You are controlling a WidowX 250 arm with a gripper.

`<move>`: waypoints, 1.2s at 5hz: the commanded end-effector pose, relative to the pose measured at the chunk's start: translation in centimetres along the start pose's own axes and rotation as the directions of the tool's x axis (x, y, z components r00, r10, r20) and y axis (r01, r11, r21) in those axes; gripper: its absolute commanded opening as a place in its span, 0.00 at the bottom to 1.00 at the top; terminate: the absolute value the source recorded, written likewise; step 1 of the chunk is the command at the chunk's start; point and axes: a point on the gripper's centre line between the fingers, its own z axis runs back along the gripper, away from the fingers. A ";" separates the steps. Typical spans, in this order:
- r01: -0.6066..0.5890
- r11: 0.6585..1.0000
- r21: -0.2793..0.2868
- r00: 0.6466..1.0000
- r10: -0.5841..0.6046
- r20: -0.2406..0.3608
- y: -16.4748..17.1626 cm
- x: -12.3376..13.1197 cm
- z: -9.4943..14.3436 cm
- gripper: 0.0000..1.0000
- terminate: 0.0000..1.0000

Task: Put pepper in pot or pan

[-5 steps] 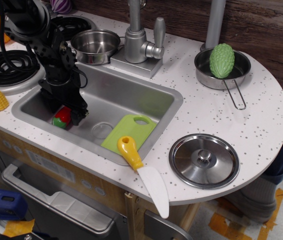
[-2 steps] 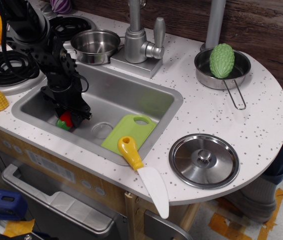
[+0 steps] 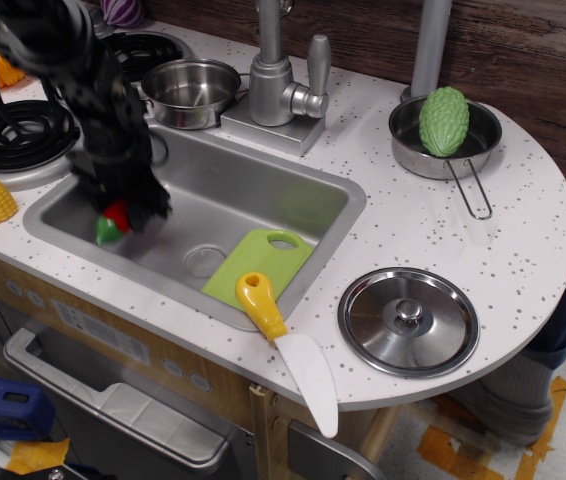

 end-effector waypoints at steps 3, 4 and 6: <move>0.111 0.981 0.160 0.975 -0.139 0.172 4.0 10.5 7.8 0.00 0.00; 0.111 0.981 0.162 0.977 -0.137 0.164 4.1 11.3 7.9 0.00 0.00; 0.156 0.977 0.145 0.949 -0.189 0.251 3.7 13.6 7.3 0.00 0.00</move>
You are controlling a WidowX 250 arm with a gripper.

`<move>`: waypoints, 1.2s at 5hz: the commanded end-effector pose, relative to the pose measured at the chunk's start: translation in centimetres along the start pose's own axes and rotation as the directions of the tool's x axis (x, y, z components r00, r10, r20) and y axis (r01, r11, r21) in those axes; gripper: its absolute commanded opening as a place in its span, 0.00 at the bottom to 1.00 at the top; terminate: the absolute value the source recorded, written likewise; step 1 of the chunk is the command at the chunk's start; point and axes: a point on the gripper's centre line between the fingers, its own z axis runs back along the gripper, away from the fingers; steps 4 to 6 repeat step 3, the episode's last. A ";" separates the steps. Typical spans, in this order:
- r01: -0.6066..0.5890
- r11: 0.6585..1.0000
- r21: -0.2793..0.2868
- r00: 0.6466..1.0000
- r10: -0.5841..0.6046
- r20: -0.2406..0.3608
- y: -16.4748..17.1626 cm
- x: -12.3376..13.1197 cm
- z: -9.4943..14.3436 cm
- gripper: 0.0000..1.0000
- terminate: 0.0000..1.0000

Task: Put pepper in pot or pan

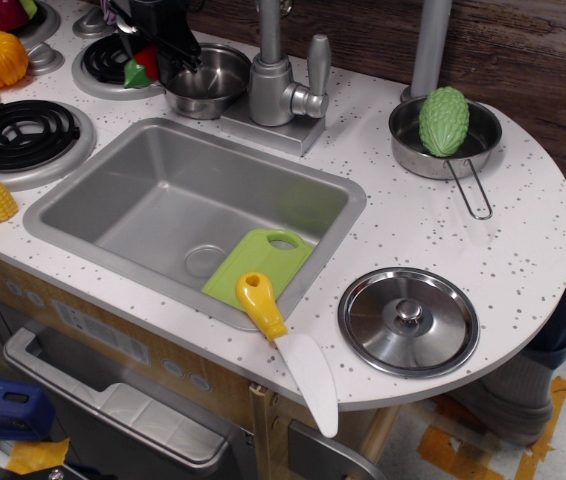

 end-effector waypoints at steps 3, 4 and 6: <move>0.049 0.999 0.002 0.990 -0.048 0.130 1.6 2.4 0.9 1.00 1.00; 0.049 0.999 0.002 0.990 -0.048 0.130 1.6 2.4 0.9 1.00 1.00; 0.049 0.999 0.002 0.990 -0.048 0.130 1.6 2.4 0.9 1.00 1.00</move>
